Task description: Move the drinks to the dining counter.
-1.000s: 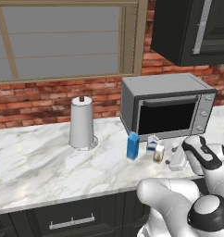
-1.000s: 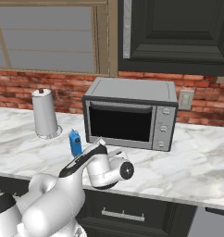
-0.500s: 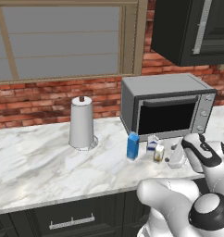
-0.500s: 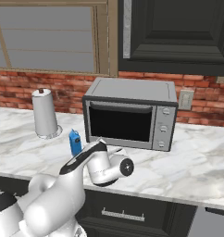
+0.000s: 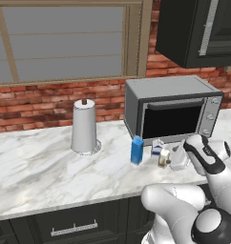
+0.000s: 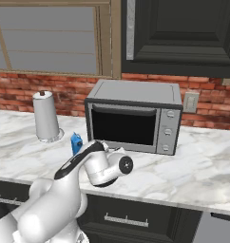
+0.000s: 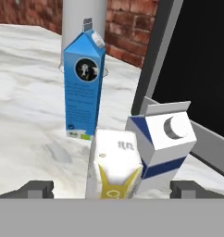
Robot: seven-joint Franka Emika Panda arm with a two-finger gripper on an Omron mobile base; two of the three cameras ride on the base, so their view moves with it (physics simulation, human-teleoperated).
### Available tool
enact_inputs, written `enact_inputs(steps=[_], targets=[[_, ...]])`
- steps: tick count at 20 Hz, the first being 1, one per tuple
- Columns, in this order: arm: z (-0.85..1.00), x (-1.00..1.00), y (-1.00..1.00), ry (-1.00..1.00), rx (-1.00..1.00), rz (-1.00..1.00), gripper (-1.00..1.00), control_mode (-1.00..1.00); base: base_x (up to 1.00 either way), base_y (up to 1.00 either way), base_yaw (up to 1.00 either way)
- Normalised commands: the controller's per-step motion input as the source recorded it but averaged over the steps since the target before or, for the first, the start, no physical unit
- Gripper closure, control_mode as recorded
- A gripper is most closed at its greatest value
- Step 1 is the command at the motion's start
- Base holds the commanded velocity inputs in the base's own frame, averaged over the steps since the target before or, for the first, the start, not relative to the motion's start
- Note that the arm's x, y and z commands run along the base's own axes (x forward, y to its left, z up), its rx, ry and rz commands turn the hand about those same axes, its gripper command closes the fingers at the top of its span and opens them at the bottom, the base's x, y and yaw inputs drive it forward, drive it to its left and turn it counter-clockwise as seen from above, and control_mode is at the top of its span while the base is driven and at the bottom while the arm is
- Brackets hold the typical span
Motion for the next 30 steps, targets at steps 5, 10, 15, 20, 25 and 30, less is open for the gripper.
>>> enact_inputs(steps=[5,10,15,20,25,30], targets=[[0.0,0.23,0.01,0.01,0.0,0.0,-1.0,-1.0,0.0,0.0,0.0],[-0.06,0.26,0.03,0.04,0.0,0.0,-1.0,-1.0,0.0,0.0,0.0],[-0.25,0.12,0.04,0.06,0.0,0.0,1.0,-1.0,0.0,0.0,0.0],[0.01,-0.07,0.01,0.0,0.0,0.01,1.0,-1.0,0.0,0.0,0.0],[0.66,-0.52,0.13,-0.09,-0.04,0.16,1.0,-1.0,0.0,0.0,0.0],[0.98,-0.72,0.28,-0.18,-0.07,0.24,1.0,-1.0,0.0,0.0,0.0]])
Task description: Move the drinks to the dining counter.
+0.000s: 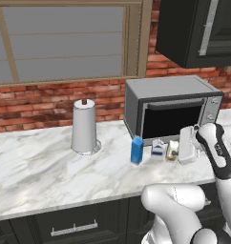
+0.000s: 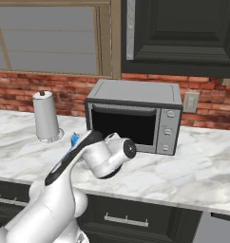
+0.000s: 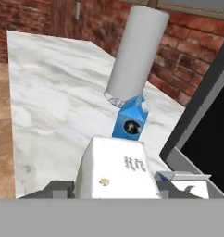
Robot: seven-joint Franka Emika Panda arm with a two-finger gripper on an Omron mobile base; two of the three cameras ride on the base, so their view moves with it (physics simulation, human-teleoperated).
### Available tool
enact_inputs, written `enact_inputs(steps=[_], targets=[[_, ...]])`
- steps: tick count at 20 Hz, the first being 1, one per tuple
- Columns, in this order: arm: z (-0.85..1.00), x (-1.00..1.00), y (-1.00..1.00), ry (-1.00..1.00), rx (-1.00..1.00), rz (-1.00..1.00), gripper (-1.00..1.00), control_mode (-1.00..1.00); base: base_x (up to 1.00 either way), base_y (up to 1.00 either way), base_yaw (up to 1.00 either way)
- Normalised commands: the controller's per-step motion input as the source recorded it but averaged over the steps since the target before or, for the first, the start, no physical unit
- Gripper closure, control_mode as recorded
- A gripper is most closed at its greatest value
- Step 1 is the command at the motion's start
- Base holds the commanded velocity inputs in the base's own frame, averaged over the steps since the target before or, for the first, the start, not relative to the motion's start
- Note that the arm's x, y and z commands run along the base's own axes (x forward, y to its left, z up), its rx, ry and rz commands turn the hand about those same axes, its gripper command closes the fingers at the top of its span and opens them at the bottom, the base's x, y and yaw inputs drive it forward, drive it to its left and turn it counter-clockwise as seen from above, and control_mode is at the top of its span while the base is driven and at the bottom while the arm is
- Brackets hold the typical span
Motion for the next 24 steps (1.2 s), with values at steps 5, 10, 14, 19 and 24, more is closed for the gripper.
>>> enact_inputs(steps=[5,10,14,19,24], targets=[[0.64,-0.87,0.41,-0.24,-0.09,0.22,1.0,-1.0,0.0,0.0,0.0],[0.31,-0.7,0.24,-0.32,-0.11,0.12,1.0,-1.0,0.0,0.0,0.0],[0.01,-0.17,0.0,-0.15,-0.01,0.0,1.0,-1.0,0.0,0.0,0.0],[0.0,0.0,0.0,0.0,0.0,0.0,1.0,1.0,-0.09,0.0,0.0],[0.0,0.0,0.0,0.0,0.0,0.0,1.0,1.0,-0.9,0.0,0.09]])
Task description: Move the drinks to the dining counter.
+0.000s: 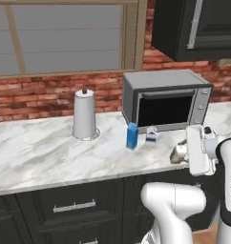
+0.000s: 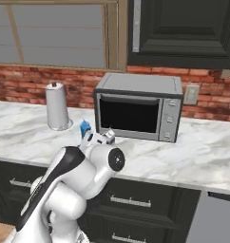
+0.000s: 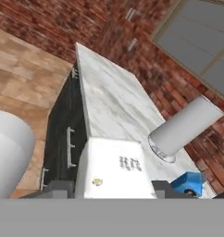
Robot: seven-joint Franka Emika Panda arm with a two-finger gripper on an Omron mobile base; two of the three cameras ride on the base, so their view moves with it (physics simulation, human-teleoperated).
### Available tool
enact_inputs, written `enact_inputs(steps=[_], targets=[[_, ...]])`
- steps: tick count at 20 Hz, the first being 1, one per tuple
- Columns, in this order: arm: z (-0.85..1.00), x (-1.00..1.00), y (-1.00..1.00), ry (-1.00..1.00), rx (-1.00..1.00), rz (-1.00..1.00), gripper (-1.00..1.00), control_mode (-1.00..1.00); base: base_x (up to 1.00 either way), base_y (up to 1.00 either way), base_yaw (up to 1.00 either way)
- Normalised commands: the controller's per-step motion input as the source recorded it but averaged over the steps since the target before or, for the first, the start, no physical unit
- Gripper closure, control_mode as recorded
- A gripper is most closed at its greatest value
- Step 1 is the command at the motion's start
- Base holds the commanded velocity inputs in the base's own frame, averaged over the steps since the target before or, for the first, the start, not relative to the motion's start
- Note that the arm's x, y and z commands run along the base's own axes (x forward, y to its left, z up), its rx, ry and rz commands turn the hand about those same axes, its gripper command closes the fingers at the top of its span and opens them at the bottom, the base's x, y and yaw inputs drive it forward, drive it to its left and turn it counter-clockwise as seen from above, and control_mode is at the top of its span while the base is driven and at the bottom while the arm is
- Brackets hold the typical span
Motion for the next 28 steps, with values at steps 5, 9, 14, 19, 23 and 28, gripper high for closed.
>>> enact_inputs(steps=[5,9,14,19,23,28], targets=[[0.0,0.0,0.0,0.0,0.0,0.0,1.0,1.0,-1.0,0.01,0.23],[0.0,0.0,0.0,0.0,0.0,0.0,1.0,1.0,-0.79,0.08,0.46],[0.0,0.0,0.0,0.0,0.0,0.0,1.0,1.0,-0.14,0.34,0.59],[0.0,0.0,0.0,0.0,0.0,0.0,1.0,1.0,-0.01,0.35,0.69],[0.0,0.0,0.0,0.0,0.0,0.0,1.0,1.0,-0.13,0.36,0.74],[0.0,0.0,0.0,0.0,0.0,0.0,1.0,1.0,-0.16,0.42,0.73]])
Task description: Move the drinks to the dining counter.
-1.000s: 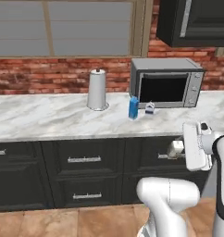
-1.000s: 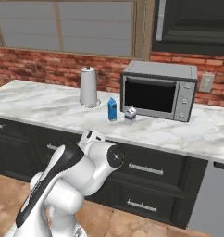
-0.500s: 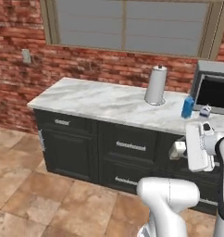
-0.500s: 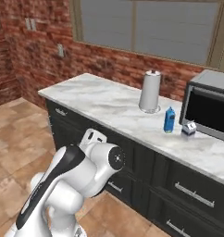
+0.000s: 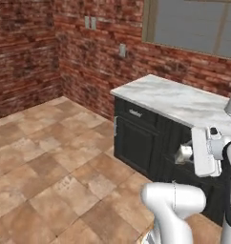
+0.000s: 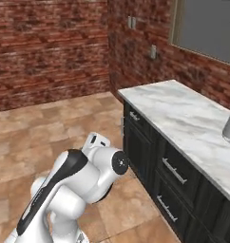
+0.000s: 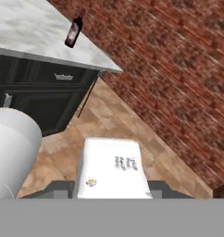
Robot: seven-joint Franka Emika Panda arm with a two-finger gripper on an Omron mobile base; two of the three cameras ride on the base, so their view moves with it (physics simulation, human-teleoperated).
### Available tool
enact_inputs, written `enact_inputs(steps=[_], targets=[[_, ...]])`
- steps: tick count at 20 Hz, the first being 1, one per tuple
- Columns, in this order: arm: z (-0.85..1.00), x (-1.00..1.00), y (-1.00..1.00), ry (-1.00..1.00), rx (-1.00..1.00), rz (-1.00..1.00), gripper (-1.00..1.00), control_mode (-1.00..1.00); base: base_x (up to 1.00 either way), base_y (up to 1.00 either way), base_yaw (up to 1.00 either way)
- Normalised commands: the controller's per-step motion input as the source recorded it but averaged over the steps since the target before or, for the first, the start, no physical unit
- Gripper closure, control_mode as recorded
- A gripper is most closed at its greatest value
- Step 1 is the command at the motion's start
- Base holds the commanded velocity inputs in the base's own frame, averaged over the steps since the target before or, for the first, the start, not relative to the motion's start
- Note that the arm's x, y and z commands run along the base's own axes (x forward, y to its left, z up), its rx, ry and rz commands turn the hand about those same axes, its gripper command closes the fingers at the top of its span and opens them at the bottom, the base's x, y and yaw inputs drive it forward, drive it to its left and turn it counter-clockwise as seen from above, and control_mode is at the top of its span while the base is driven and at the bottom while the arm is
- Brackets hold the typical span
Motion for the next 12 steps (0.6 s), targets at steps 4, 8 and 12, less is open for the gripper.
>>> enact_inputs(steps=[4,8,12], targets=[[0.0,0.0,0.0,0.0,0.0,0.0,1.0,1.0,-0.14,0.45,0.75],[0.0,0.0,0.0,0.0,0.0,0.0,1.0,1.0,-0.05,0.41,0.73],[0.0,0.0,0.0,0.0,0.0,0.0,1.0,1.0,0.2,0.15,0.52]])
